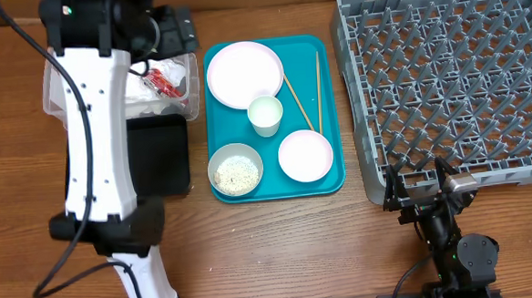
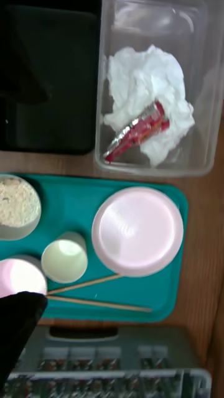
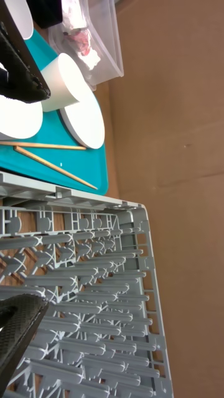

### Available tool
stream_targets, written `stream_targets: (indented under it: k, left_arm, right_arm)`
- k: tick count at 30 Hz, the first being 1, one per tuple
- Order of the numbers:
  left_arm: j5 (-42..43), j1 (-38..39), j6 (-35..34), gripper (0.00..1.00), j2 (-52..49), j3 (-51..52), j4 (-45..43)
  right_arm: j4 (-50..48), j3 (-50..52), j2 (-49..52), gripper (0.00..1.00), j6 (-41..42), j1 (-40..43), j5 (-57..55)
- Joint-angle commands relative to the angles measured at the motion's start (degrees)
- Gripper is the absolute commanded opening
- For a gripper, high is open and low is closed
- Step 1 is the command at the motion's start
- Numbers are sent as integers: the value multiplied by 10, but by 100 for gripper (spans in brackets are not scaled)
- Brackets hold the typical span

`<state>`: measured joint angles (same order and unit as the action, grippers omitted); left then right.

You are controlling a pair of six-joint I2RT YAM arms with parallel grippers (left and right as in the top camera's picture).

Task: Sort waste into correct bins and load items into the dishwasher
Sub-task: 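Carry the red wrapper with the left gripper into the clear bin, then release the wrapper and raise the left gripper over the teal tray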

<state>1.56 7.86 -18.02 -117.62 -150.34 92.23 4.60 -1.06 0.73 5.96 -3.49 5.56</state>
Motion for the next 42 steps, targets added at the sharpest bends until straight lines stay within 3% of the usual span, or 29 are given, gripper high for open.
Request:
stream_targets:
  k: [1,8,42]
  left_arm:
    - [10,31,18,97,35,-3,3]
    - [9,75,33,97,37,-2,9]
    - [5,94,83,100,-50,-1,-33]
  right_arm:
    - [-2,6,-6,100,1,-3,-3]
    - [-2,6,-6,100,1,-3,-3]
    - [-2,6,-6,100,1,-3,-3]
